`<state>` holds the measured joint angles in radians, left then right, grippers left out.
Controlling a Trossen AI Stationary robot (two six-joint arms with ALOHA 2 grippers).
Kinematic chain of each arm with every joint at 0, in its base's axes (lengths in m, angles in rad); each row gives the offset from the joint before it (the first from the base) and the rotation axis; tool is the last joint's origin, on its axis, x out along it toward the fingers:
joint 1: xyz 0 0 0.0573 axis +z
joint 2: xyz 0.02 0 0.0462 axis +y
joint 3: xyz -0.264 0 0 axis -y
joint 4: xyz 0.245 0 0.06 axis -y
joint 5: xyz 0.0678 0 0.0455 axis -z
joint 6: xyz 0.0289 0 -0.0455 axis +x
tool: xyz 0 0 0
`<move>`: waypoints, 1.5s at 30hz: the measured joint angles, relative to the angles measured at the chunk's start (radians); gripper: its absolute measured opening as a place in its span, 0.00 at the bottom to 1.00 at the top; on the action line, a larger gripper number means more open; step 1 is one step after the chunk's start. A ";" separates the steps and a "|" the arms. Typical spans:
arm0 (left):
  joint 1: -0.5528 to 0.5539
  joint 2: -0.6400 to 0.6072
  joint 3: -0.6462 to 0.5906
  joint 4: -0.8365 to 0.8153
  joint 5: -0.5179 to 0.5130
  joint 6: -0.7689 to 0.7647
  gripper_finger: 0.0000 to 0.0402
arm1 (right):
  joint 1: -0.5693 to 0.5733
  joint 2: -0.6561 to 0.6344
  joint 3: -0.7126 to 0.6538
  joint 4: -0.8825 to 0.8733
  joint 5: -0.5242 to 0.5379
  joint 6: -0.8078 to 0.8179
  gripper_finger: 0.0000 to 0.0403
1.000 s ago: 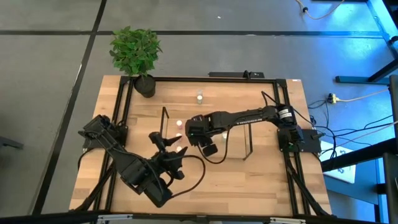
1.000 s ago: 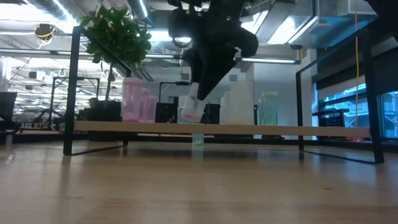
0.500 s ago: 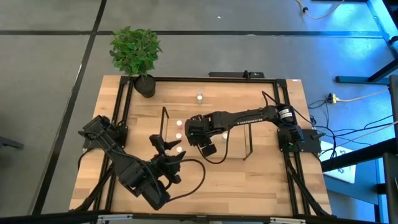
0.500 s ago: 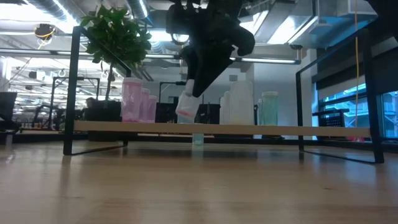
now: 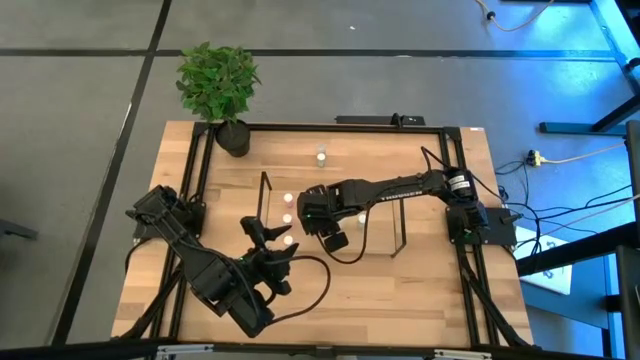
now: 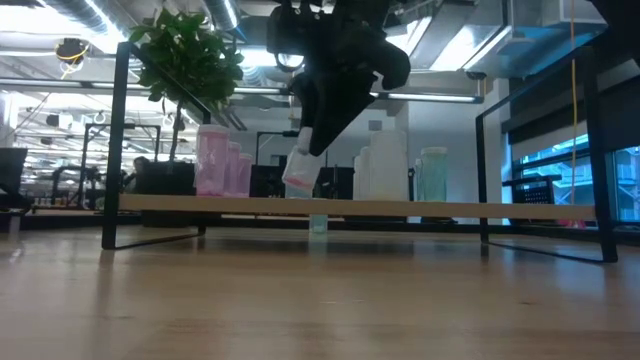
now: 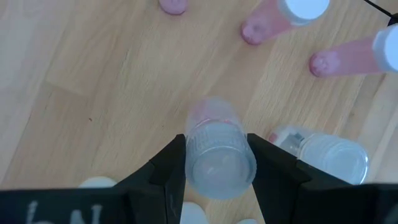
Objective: Pick and place medicine bottles onto shelf by color
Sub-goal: Put the right transparent pill bottle on the shelf aligned with the other transparent pill bottles
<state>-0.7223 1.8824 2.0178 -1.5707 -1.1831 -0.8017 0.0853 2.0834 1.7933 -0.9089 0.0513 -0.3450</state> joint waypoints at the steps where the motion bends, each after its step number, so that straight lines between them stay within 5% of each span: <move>1: 0.000 0.000 0.000 0.000 0.000 0.000 0.52 | 0.000 0.000 0.000 0.000 0.000 0.000 0.38; 14: 0.000 0.000 0.000 0.001 0.078 0.000 0.52 | 0.000 0.000 0.014 -0.032 0.085 0.007 0.38; 45: 0.000 0.000 0.000 0.001 0.079 0.000 0.52 | 0.001 0.020 0.047 -0.042 0.053 0.022 0.38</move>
<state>-0.7223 1.8828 2.0178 -1.5693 -1.1046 -0.8013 0.0860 2.1038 1.8400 -0.9510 0.1043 -0.3233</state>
